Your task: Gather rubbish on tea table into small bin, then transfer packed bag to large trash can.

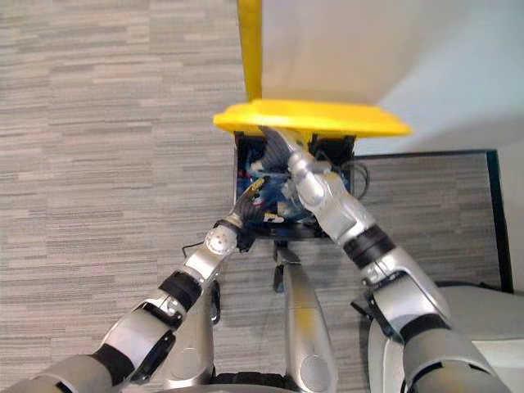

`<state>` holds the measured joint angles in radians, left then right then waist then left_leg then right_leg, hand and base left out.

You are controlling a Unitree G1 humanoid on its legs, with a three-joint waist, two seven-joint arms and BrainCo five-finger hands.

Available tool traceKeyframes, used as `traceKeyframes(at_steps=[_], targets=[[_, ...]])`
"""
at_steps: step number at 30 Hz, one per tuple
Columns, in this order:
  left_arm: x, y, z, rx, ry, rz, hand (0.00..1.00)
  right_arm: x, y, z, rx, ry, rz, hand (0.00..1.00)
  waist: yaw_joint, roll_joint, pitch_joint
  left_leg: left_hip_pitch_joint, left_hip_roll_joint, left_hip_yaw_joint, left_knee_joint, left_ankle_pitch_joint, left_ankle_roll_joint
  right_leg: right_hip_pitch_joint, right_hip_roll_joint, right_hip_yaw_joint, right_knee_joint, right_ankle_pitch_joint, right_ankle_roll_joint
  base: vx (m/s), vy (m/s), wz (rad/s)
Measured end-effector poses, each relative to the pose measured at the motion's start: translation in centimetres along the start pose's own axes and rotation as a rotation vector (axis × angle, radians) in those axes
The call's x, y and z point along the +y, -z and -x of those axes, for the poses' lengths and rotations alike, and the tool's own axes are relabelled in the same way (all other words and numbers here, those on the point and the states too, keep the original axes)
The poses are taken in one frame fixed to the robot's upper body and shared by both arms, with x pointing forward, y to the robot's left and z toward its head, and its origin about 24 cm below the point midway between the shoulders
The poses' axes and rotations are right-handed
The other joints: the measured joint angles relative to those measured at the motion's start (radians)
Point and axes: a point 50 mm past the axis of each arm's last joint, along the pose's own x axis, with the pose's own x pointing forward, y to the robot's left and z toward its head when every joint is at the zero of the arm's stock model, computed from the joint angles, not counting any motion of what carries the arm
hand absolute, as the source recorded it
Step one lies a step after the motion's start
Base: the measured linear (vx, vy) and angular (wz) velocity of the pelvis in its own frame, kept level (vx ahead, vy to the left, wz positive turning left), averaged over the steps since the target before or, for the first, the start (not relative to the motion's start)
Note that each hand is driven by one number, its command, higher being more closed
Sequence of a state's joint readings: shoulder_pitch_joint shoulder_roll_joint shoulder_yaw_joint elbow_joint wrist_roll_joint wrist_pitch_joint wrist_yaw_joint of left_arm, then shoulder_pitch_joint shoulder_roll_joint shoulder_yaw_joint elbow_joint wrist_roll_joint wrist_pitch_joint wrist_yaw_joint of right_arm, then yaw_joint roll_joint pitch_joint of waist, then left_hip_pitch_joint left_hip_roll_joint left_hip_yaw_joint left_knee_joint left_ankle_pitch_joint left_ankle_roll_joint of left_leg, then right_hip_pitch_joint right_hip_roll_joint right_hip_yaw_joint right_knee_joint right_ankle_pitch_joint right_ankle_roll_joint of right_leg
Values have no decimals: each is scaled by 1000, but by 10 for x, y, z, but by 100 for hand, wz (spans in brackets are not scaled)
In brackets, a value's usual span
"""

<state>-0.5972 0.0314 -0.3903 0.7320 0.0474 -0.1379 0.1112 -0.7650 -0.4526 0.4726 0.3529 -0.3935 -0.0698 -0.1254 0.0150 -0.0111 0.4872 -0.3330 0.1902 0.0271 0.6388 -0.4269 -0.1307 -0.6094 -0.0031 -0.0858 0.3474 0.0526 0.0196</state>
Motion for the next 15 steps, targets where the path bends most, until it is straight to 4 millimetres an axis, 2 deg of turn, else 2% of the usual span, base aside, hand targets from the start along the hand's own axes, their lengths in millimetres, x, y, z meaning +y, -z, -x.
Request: traceKeyframes(at_steps=[1,4,6,9,12,13,15], targets=[[5,11,8,26,-13,11,0,10,20,12,90,-20,-25,0,2,0,-19,24,-3,-1,-26,11,3,21,-4,-5,-10,-1,2,29,-19,20],[18,43,31,107,-52,32,0,34,61,49,285,-67,-84,0,-3,1,-57,86,-18,-23,-85,30,10,89,-17,-23,-47,-2,3,32,8,23],[27,60,49,150,-89,63,0,47,75,72,372,-86,-127,0,-1,1,-84,121,-22,-23,-118,40,14,123,-19,-27,-70,-2,4,17,16,14],[38,95,88,252,-163,149,0,76,86,109,494,-117,-220,0,0,3,-134,192,-31,-27,-194,64,19,180,-23,-31,-110,-3,7,35,11,8],[41,119,115,340,-217,215,0,92,88,130,562,-135,-275,0,-1,8,-158,243,-32,-30,-251,86,15,222,-28,-39,-134,-3,8,46,4,11],[43,130,130,388,-252,250,0,101,89,141,600,-144,-310,0,-2,8,-183,252,-33,-39,-275,96,8,230,-31,-48,-145,-4,10,38,-12,14],[46,139,142,426,-283,271,0,108,91,149,638,-150,-338,0,0,9,-186,279,-32,-43,-295,106,3,250,-31,-51,-147,-8,14,38,-13,12]])
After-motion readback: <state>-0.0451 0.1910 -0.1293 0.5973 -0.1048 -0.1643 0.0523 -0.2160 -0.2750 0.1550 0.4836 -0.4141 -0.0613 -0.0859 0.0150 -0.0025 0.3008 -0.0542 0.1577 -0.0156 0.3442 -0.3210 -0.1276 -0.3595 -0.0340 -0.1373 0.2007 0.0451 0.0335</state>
